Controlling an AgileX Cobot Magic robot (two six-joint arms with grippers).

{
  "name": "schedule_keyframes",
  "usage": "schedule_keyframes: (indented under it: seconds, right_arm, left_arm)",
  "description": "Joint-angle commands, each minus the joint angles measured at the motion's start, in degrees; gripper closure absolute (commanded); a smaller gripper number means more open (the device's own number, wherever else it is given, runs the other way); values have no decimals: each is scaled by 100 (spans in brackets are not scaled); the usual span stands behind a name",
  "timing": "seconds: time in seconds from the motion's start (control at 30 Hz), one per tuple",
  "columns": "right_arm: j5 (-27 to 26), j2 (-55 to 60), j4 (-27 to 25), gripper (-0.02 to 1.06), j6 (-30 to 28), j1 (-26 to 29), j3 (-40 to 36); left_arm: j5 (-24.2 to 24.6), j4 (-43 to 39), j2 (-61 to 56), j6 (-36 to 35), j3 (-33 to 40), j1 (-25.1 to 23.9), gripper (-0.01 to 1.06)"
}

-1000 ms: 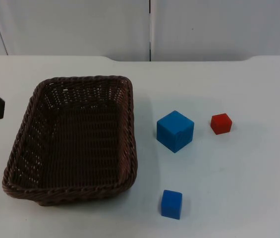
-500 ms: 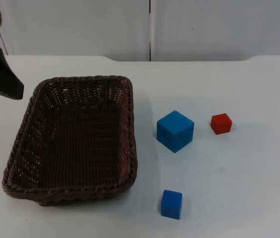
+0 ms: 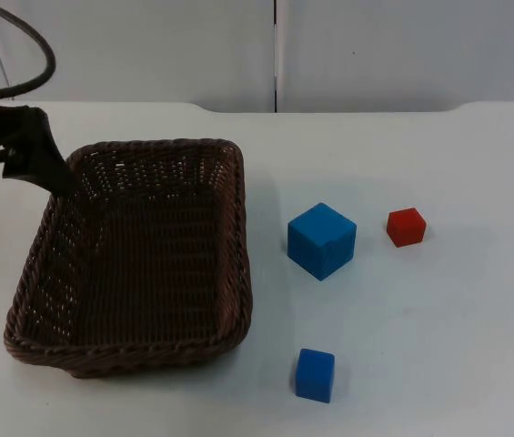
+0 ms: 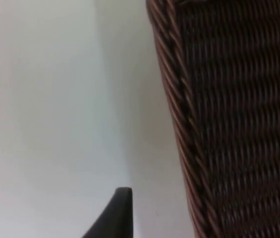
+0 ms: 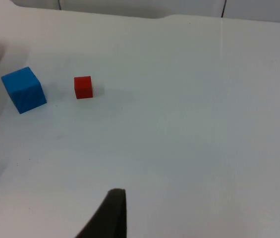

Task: Pick up the basket with the left hand and place the largest block into the basket with the right hand.

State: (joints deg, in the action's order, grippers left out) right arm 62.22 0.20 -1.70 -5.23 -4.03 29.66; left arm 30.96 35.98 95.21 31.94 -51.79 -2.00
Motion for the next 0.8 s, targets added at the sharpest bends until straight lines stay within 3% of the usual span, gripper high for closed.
schedule_keyframes:
  seconds: [0.0, 0.77]
  right_arm:
    - [-43, -20, 31, -1, -33, 32, -12]
    - [-43, -20, 31, -1, -33, 32, -12]
  left_arm:
    - [21, 86, 151, -30, -123, 36, 0]
    - [1, 135, 2180, 35, -857, 36, 0]
